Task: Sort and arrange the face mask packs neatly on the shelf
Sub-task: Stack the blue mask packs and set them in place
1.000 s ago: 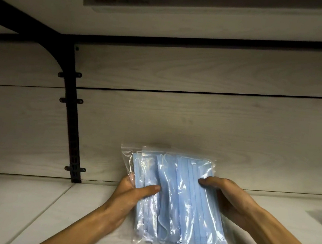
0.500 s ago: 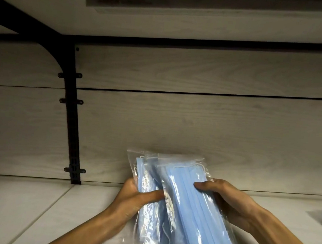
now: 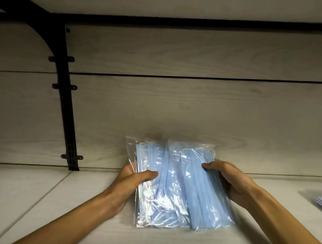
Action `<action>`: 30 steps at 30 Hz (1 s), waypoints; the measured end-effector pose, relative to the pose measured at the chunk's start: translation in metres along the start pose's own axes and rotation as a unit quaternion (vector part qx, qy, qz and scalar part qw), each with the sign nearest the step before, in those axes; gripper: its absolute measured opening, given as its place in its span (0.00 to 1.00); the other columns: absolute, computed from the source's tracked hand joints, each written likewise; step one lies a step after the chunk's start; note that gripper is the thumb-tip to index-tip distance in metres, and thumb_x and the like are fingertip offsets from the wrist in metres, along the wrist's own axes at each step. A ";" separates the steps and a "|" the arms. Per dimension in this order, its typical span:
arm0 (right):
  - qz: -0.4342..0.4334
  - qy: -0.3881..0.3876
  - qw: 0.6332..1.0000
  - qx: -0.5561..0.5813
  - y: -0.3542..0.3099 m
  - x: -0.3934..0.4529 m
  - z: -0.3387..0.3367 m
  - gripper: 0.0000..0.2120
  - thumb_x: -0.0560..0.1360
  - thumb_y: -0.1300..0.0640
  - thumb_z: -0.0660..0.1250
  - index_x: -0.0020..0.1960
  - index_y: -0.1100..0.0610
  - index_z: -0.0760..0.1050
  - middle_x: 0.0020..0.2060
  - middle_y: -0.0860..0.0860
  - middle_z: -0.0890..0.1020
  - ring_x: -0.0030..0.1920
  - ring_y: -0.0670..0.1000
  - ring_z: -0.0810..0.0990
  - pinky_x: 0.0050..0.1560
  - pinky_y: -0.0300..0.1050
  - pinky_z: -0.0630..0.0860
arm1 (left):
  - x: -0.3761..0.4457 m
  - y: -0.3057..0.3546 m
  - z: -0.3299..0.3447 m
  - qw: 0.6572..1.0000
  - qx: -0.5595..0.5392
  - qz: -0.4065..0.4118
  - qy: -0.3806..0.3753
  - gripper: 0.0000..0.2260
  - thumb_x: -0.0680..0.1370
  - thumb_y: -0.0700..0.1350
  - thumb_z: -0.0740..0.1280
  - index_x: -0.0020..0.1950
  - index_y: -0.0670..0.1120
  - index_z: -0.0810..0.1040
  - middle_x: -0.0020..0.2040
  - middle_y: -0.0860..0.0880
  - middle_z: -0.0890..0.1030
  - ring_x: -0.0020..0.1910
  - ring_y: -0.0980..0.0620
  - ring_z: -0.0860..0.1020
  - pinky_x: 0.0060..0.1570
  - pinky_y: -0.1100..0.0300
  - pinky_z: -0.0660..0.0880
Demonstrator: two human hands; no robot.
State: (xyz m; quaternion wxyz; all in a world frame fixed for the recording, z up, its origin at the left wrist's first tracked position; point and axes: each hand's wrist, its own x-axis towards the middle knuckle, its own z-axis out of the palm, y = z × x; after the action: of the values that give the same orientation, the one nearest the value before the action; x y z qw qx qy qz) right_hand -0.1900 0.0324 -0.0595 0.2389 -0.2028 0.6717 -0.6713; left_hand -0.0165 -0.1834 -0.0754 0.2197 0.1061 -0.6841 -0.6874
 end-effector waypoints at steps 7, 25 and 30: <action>0.057 -0.059 0.997 -0.012 -0.005 -0.010 0.008 0.27 0.64 0.50 0.80 0.57 0.63 0.78 0.45 0.60 0.87 0.42 0.59 0.87 0.41 0.50 0.83 | 0.000 -0.003 -0.001 0.998 0.038 0.043 -0.020 0.17 0.71 0.38 0.79 0.58 0.44 0.81 0.48 0.49 0.88 0.49 0.53 0.86 0.43 0.68 0.79; -0.044 0.158 0.986 0.032 -0.015 -0.012 -0.004 0.10 0.70 0.53 0.68 0.43 0.60 0.80 0.36 0.60 0.83 0.35 0.59 0.81 0.38 0.48 0.75 | 0.002 0.007 -0.003 0.999 -0.032 -0.007 0.035 0.16 0.73 0.44 0.77 0.59 0.50 0.79 0.50 0.52 0.88 0.52 0.51 0.86 0.56 0.53 0.79; -0.079 0.138 0.987 0.036 -0.015 -0.013 0.003 0.13 0.64 0.51 0.71 0.41 0.61 0.80 0.36 0.60 0.83 0.35 0.59 0.80 0.41 0.50 0.75 | -0.001 0.013 0.000 0.997 -0.068 -0.023 0.004 0.16 0.77 0.42 0.72 0.65 0.43 0.79 0.56 0.44 0.86 0.57 0.45 0.85 0.65 0.44 0.76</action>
State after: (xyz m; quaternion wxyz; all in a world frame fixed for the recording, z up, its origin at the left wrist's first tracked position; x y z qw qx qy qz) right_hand -0.1787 0.0372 -0.0434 0.0971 -0.1523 0.6552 -0.7336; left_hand -0.0138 -0.1829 -0.0629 0.2127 0.1095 -0.6323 -0.7368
